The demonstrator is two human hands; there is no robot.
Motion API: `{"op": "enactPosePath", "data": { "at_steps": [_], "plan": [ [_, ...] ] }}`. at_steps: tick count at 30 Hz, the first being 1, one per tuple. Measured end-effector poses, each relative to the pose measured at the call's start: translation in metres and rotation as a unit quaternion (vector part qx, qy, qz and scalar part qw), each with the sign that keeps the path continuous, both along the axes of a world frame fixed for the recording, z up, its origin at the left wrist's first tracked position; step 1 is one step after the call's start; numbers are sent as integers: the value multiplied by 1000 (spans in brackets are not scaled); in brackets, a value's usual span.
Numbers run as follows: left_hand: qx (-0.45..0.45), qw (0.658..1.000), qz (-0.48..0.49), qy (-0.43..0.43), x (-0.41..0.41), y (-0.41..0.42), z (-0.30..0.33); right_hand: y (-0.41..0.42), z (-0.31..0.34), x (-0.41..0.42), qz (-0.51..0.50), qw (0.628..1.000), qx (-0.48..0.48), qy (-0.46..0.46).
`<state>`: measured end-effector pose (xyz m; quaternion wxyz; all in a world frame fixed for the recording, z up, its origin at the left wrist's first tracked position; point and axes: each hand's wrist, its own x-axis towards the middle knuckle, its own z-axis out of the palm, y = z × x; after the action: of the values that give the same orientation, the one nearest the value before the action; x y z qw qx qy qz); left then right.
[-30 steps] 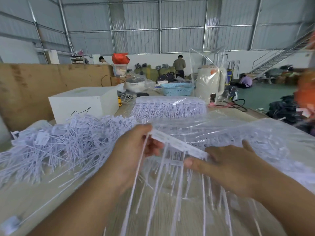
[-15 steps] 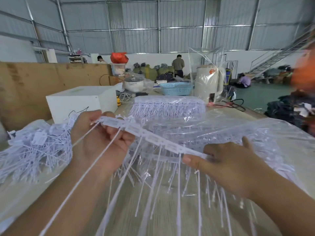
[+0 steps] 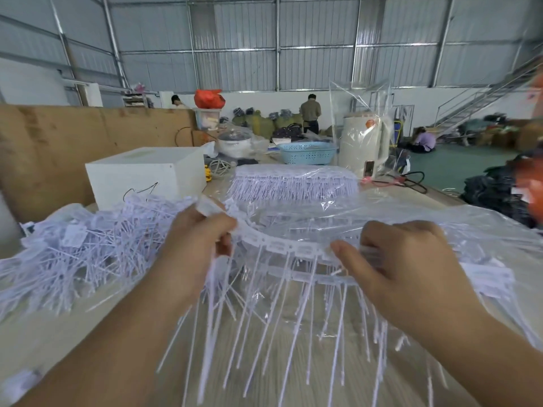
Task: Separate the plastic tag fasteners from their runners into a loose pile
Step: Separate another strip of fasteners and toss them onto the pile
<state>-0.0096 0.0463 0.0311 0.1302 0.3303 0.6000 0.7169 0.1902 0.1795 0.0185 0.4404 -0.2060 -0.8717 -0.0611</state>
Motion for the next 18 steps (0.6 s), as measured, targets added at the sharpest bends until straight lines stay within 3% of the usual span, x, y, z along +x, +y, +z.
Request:
{"op": "enactPosePath", "data": {
  "at_steps": [2, 4, 7, 9, 11, 15, 18],
  "plan": [
    [-89, 987, 20, 129, 12, 6, -9, -1, -3, -2, 22, 1000, -1, 12],
    [-113, 964, 31, 238, 24, 10, -17, -3, -5, -5, 46, 999, 0, 24],
    [-111, 889, 52, 442, 43, 12, -19, -4, -6, -8, 79, 996, 8, 34],
    [-124, 847, 6, 517, 55, 14, -19, -4, -8, -9, 100, 994, -5, 37],
    [-153, 820, -26, 551, 64, 16, -21, -5, -9, -10, 120, 992, -20, 44],
    [-162, 821, -12, 547, 63, 16, -19, -10, -7, -10, 163, 983, -72, 43],
    [-191, 805, 21, 561, 55, 11, -11, -14, -5, -9, 167, 979, -117, -7]
  ]
}}
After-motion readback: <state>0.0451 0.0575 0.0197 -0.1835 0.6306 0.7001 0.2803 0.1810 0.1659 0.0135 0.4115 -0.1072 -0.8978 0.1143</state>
